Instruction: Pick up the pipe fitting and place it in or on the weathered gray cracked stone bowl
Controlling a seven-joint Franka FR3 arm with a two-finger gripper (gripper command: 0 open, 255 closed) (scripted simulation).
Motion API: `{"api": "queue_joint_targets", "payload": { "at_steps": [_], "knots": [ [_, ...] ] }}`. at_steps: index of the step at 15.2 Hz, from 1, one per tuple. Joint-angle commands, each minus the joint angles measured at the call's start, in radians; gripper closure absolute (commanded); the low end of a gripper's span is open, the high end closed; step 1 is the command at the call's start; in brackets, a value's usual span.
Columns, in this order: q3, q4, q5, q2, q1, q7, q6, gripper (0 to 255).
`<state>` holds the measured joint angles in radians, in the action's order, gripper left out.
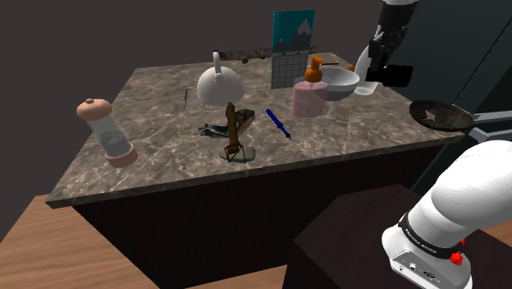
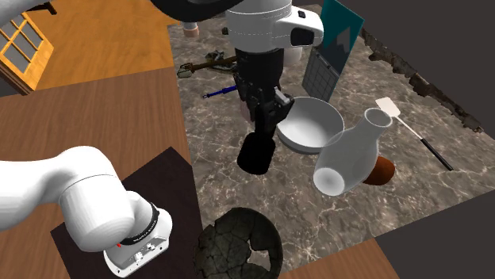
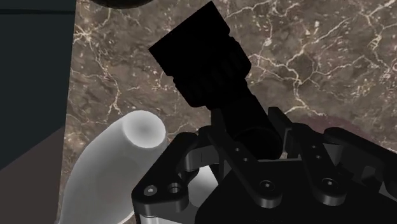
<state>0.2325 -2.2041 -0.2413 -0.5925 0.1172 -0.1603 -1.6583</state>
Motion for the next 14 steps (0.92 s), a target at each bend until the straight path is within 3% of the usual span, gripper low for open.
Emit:
{"api": "queue_joint_targets", "payload": {
  "at_steps": [1, 14],
  "knots": [
    [0.02, -0.021, -0.019, -0.048, 0.017, -0.032, 0.021, 255],
    [0.202, -0.06, -0.184, -0.27, 0.138, -0.3, 0.136, 255]
  ]
}}
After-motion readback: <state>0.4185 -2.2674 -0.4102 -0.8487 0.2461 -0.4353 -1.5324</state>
